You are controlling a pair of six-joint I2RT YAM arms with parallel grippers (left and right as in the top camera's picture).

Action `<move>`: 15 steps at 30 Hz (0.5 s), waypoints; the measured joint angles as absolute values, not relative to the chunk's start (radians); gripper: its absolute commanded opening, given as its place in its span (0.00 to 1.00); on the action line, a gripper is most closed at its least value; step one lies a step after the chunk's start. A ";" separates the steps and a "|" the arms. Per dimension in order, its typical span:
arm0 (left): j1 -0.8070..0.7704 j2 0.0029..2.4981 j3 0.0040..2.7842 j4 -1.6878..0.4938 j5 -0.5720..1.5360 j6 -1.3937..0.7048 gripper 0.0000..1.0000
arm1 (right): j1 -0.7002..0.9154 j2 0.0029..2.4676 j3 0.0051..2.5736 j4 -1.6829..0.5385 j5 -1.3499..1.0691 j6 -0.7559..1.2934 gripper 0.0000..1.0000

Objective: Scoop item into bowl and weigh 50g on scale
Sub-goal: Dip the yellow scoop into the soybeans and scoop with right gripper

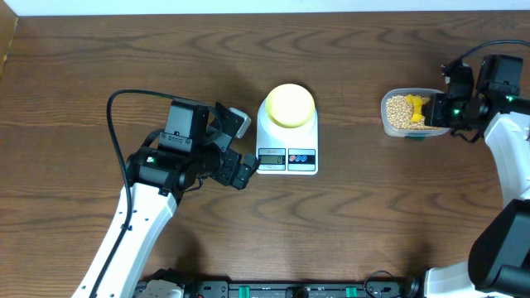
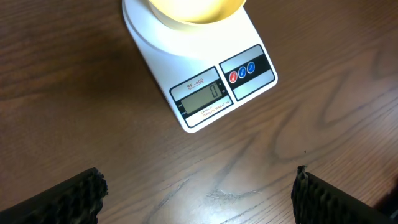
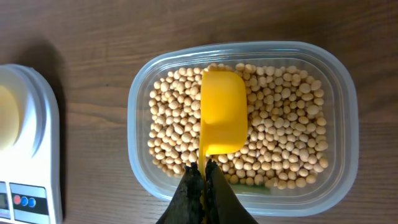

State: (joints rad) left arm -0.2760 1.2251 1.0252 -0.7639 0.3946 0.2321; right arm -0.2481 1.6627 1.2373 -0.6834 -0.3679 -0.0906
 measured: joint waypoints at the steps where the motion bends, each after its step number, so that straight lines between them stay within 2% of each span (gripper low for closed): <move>1: -0.276 1.225 1.025 -0.764 0.395 0.232 0.98 | -0.252 1.663 1.237 -0.683 -0.373 -0.087 0.01; 15: -0.276 1.225 1.025 -0.764 0.395 0.232 0.98 | -0.344 1.679 1.237 -0.680 -0.520 -0.041 0.01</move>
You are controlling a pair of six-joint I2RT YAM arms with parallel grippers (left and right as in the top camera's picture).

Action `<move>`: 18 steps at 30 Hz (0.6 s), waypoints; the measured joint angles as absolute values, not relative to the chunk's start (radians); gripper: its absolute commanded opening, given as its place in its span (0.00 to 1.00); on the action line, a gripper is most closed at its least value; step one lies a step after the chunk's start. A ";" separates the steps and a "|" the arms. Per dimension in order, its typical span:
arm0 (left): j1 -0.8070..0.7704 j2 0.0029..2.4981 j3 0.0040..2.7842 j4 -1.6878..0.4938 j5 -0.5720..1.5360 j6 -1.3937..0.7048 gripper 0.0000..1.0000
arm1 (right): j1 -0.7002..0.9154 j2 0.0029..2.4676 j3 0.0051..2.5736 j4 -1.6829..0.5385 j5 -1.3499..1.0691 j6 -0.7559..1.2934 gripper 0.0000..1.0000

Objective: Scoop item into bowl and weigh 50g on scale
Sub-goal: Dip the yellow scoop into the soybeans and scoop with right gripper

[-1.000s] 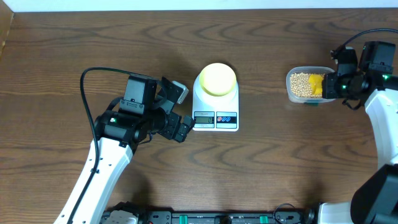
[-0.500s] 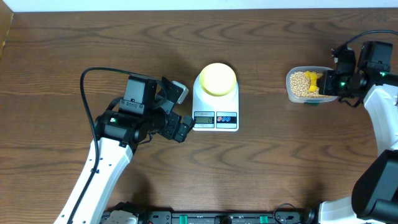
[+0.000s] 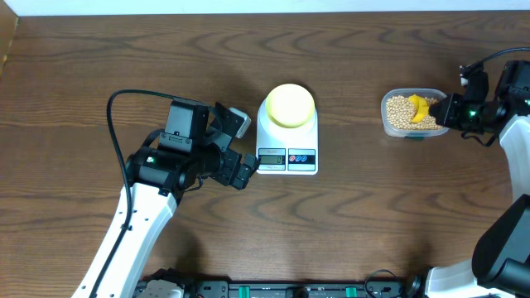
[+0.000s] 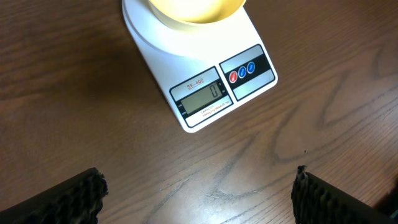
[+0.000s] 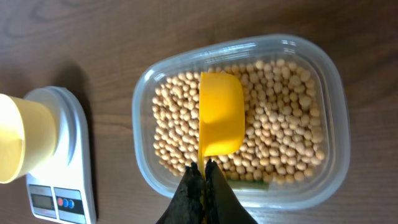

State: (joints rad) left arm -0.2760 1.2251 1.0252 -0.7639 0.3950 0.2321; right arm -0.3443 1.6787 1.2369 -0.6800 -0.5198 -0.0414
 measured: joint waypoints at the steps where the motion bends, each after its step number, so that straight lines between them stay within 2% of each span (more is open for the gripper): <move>1: -0.276 1.225 1.025 -0.764 0.395 0.232 0.98 | -0.348 1.679 1.237 -0.674 -0.529 -0.040 0.01; 13: -0.276 1.225 1.025 -0.764 0.395 0.232 0.98 | -0.355 1.679 1.206 -0.604 -0.562 -0.037 0.01; 18: -0.276 1.225 1.025 -0.764 0.395 0.232 0.98 | -0.352 1.679 1.190 -0.616 -0.580 -0.096 0.01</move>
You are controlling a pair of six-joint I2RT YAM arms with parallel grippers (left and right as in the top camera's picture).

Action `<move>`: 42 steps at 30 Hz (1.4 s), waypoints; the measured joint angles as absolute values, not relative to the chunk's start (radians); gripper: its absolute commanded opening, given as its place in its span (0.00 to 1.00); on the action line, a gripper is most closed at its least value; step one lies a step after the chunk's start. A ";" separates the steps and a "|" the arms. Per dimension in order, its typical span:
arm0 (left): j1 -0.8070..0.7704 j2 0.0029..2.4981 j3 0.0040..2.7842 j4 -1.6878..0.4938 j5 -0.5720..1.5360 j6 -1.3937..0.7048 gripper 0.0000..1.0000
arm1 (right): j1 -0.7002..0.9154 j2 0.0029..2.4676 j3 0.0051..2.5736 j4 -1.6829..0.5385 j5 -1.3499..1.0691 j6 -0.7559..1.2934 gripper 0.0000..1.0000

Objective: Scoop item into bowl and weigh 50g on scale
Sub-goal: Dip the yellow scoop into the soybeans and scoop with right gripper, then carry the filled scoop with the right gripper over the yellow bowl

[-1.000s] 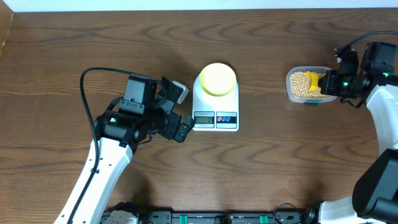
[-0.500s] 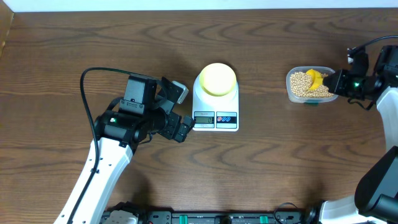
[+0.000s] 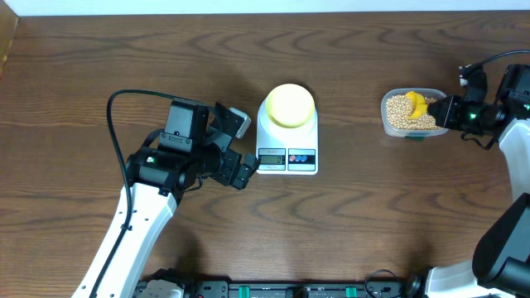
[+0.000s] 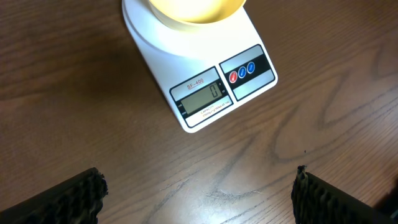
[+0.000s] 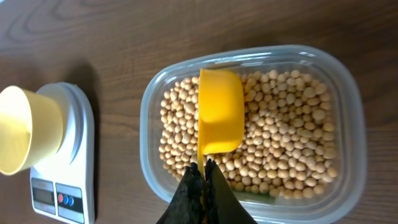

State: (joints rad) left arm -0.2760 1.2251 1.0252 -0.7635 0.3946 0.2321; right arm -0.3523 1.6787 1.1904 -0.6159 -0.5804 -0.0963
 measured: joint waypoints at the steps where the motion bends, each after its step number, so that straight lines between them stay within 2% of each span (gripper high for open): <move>1: -0.276 1.225 1.025 -0.764 0.395 0.232 0.98 | -0.350 1.679 1.186 -0.615 -0.588 -0.105 0.01; 6: -0.276 1.225 1.025 -0.764 0.395 0.232 0.98 | -0.339 1.679 1.178 -0.613 -0.614 -0.123 0.01; 14: -0.276 1.225 1.025 -0.764 0.395 0.232 0.98 | -0.361 1.679 1.176 -0.627 -0.633 -0.015 0.01; 29: -0.276 1.225 1.025 -0.764 0.395 0.232 0.98 | -0.577 1.679 1.169 -0.647 -0.947 0.065 0.01; 42: -0.276 1.225 1.025 -0.764 0.395 0.232 0.98 | -0.616 1.679 1.169 -0.646 -1.216 0.181 0.01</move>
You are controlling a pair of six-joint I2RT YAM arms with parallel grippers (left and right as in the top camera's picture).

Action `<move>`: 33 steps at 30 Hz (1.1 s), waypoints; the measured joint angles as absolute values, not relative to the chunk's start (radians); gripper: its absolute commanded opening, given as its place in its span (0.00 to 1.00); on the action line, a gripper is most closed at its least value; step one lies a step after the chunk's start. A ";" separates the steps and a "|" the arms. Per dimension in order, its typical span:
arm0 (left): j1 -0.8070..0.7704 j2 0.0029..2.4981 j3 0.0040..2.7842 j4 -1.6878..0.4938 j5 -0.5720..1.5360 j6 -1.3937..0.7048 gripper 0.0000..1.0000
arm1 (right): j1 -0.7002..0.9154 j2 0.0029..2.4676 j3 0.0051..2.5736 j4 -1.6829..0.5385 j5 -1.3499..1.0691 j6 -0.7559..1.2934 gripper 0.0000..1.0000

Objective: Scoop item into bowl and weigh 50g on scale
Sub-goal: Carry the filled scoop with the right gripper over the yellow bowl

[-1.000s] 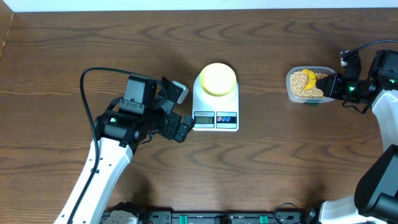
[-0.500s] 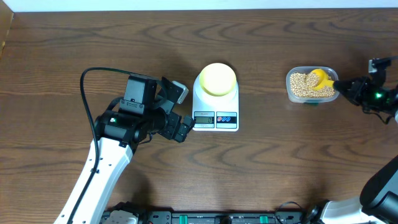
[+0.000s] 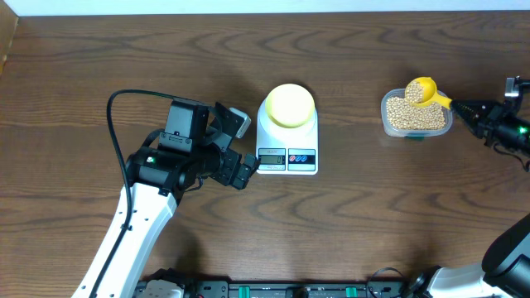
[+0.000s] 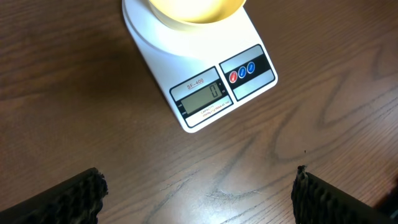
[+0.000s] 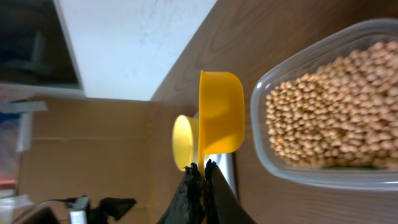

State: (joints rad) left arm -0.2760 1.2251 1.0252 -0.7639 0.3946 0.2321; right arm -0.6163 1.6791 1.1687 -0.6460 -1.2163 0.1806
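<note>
A white scale [image 3: 287, 141] stands mid-table with a yellow bowl [image 3: 289, 104] on top; its display [image 4: 206, 96] reads 0. The clear container of soybeans [image 3: 416, 118] sits at the right. My right gripper [image 5: 202, 167] is shut on the handle of a yellow scoop [image 3: 421, 91], which is lifted over the container's far edge with beans in it. My left gripper [image 4: 198, 193] is open above bare table just left of the scale, nothing between its fingers.
The left arm [image 3: 178, 157] rests close to the scale's left side. The right arm [image 3: 497, 124] reaches in from the table's right edge. Bare wood lies between scale and container.
The right gripper has pulled back toward the right edge and tilted; the scoop went from lying low in the beans to raised above the container's far edge, loaded with beans. Left arm unchanged.
The right gripper held the scoop in the beans at the container's middle throughout the earlier moments, shifting slightly and drawing back. Now the scoop is up out of the beans with a load. The left gripper stayed open beside the scale, which reads 0.
</note>
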 measured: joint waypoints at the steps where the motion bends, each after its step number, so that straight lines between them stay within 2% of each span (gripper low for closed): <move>1: -0.276 1.225 1.025 -0.764 0.395 0.232 0.98 | -0.616 1.679 1.169 -0.645 -1.231 0.211 0.01; 7: -0.276 1.225 1.025 -0.764 0.395 0.232 0.98 | -0.587 1.679 1.168 -0.643 -1.254 0.260 0.01; 11: -0.276 1.225 1.025 -0.764 0.395 0.232 0.98 | -0.508 1.679 1.168 -0.622 -1.275 0.286 0.01; 20: -0.276 1.225 1.025 -0.763 0.395 0.232 0.98 | -0.299 1.681 1.161 -0.360 -1.280 0.490 0.01; 27: -0.276 1.225 1.025 -0.764 0.395 0.232 0.98 | -0.091 1.681 1.161 -0.205 -1.142 0.589 0.01; 33: -0.276 1.225 1.025 -0.764 0.395 0.232 0.98 | 0.032 1.681 1.161 -0.181 -0.966 0.573 0.01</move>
State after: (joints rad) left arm -0.2760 1.2251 1.0252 -0.7639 0.3946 0.2321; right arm 0.0319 1.6814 1.1606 -0.1814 -0.9661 0.5728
